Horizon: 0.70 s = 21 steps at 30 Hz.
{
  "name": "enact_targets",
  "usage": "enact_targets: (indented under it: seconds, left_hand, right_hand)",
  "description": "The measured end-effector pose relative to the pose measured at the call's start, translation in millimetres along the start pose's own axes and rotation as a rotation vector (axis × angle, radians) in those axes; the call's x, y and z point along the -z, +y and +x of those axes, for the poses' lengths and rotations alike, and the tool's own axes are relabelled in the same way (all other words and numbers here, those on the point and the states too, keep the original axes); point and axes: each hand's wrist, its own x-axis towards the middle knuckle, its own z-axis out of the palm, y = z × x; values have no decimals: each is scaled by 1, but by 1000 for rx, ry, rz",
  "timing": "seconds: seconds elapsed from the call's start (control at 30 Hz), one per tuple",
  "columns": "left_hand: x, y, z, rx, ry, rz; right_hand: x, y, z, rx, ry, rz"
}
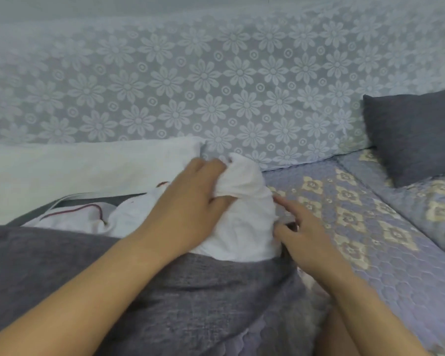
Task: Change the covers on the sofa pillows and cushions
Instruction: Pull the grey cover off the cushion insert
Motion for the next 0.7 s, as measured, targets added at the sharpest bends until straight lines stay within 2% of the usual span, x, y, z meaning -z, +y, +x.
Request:
enact_targets:
  seconds: [0.07,0.1,0.17,0.2,0.27,0.33,0.37,0.43,0.5,0.53,0.57,0.63,0.7]
  left_hand:
    - [-9,17,-5,-50,-126,-68]
    - [-9,22,-6,-44,-178,-130]
    - [2,17,-8,32,-198,-190]
    - [9,4,-12,72,-163,-97]
    - [31,-30,-30,172,-54,336]
    - [57,-65,-58,385,76,682]
    - [70,-77,-73,532,119,728]
    - [88,-91,-100,837,126,642]
    - [92,-97,-121,935,130,514]
    - [89,-98,-128,913,179,469]
    - [87,-99,-133,878,253,443]
    - [86,-101,-138,803,398,437]
    - [91,-101,-141,765,452,429]
  right_hand:
    - [0,-36,-6,133,-43,221]
    - [0,-46,-3,168,-38,250]
    - [-3,-53,8,210,19,122]
    - [-5,-51,14,226,59,29]
    - [-5,-40,27,187,194,-89]
    - [0,-26,40,82,299,-249]
    - [2,-26,42,27,310,-377]
    - [-4,-38,44,32,346,-651]
    - [-28,-65,40,231,398,-791]
    - [-46,-87,34,350,352,-773]
    - [-68,-110,28,459,239,-717]
    - [-118,-149,18,628,-132,-615]
    - [-166,-173,13,753,-413,-627]
